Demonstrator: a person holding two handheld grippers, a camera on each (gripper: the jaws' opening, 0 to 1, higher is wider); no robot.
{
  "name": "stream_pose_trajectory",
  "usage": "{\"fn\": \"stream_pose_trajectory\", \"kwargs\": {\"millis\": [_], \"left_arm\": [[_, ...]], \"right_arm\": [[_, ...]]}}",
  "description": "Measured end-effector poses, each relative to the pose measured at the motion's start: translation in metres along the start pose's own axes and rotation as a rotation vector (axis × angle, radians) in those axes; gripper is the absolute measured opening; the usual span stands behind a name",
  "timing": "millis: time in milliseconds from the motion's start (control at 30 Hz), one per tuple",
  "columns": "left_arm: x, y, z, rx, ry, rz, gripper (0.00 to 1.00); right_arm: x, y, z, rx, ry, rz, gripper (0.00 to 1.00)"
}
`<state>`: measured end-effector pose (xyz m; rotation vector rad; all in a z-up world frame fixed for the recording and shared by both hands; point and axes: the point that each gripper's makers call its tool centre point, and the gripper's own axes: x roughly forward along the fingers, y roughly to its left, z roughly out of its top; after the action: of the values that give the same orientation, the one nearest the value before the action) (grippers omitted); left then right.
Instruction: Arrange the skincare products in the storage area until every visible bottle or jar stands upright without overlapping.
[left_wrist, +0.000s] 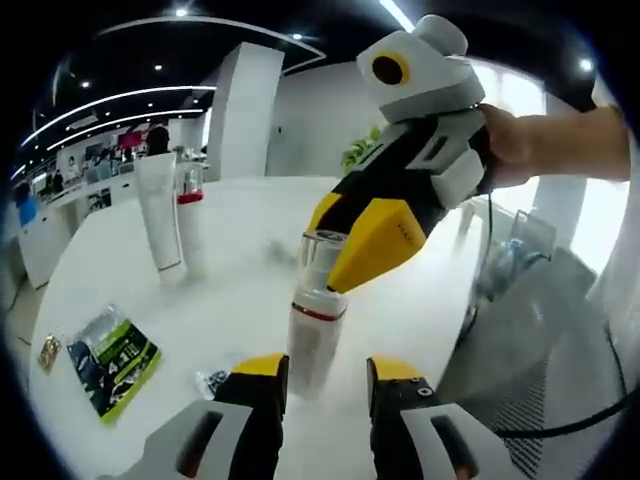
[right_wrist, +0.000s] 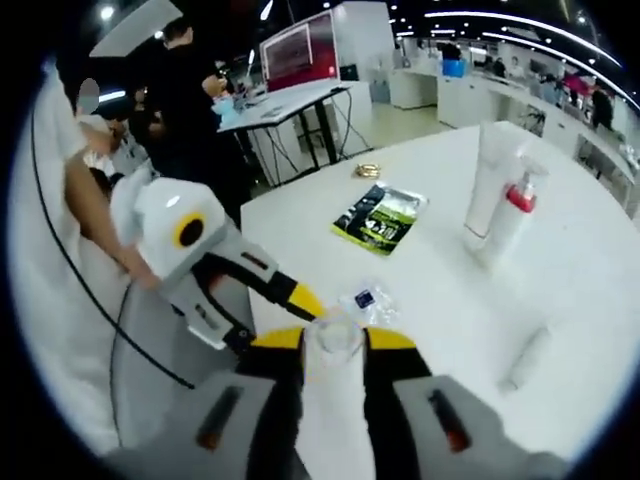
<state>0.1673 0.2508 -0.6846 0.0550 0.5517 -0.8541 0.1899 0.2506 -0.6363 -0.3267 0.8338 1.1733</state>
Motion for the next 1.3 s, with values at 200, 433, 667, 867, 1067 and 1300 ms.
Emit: {"fn": "stream_pose_trajectory", "kwargs": {"millis": [200,433,667,867,1067,1300], "left_arm": [[-0.001,0.005,-0.002,-0.027,0.007,0.017,0.33],[-0.002,0.01,-0.007,-0.047,0.022,0.035,0.33],[-0.004,0.018,-0.012,-0.087,0.036,0.059,0.32],[-0.003,0.017,-0.014,-0.082,0.049,0.058,0.32],[-0.004,0.018,-0.015,-0.084,0.052,0.061,0.32],[-0.004,0.019,-0.016,-0.09,0.051,0.064,0.32]], "right_arm": [[0.003,-0.012,0.006,-0.003,0.011,-0.034,0.21],[0.011,-0.024,0.012,-0.005,0.027,-0.074,0.21],[0.023,-0.028,0.001,-0.024,0.1,-0.141,0.22],[0.029,-0.036,0.001,-0.023,0.102,-0.211,0.22],[0.03,-0.039,0.004,0.008,0.071,-0.221,0.22],[0.029,-0.041,0.004,0.034,0.049,-0.242,0.23]]}}
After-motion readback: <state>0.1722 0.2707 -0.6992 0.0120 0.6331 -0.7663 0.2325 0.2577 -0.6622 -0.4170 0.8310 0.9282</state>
